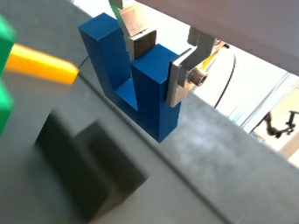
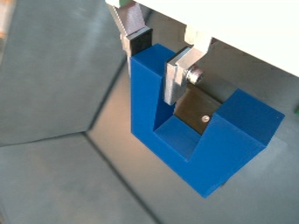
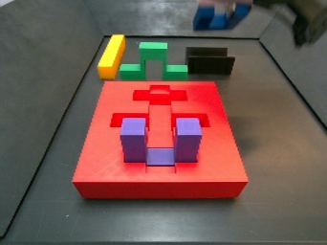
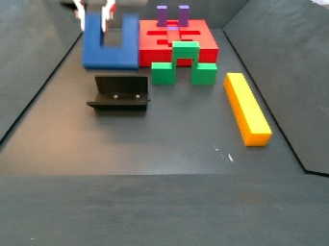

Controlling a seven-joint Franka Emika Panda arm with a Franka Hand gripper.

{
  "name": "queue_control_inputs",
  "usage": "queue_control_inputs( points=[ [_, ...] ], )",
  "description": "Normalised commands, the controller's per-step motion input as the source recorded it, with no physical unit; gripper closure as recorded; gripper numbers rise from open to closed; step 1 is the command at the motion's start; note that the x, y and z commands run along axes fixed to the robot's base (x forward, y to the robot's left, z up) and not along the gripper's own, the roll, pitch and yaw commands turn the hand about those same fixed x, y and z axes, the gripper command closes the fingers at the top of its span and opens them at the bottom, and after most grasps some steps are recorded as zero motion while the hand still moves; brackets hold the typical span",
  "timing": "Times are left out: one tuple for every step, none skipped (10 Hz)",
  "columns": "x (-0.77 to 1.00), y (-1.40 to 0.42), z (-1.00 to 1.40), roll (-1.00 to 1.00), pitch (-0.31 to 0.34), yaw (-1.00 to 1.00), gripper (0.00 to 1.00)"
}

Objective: Pick up the blue object. Move up. Place the blue object on the fixture. Regrasp the blue object. Move to above the board. Insert the blue object.
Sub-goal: Move to above the board.

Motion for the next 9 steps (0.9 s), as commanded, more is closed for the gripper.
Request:
queue_control_inputs(
  points=[
    [-0.05,0.03,1.40,-0.01,0.028,0.01,1.00],
    [-0.05,0.02,1.40,-0.01,0.031,0.01,1.00],
    [-0.04,0.03,1.40,-0.02,0.031,0.01,1.00],
    [-0.02,0.01,0.83,-0.01,0.038,0.01,1.00],
    [0.01,-0.01,0.36,0.01,0.054,0.01,1.00],
    [0.02,-0.01,0.20,0.00,0.071,0.02,1.00],
    [0.03,-0.01,0.17,0.00,0.073,0.02,1.00],
    [-1.22,-1.40,0.28,-1.00,0.115,-0.10,1.00],
    [-1.25,-1.40,0.29,-1.00,0.097,-0.10,1.00]
  ],
)
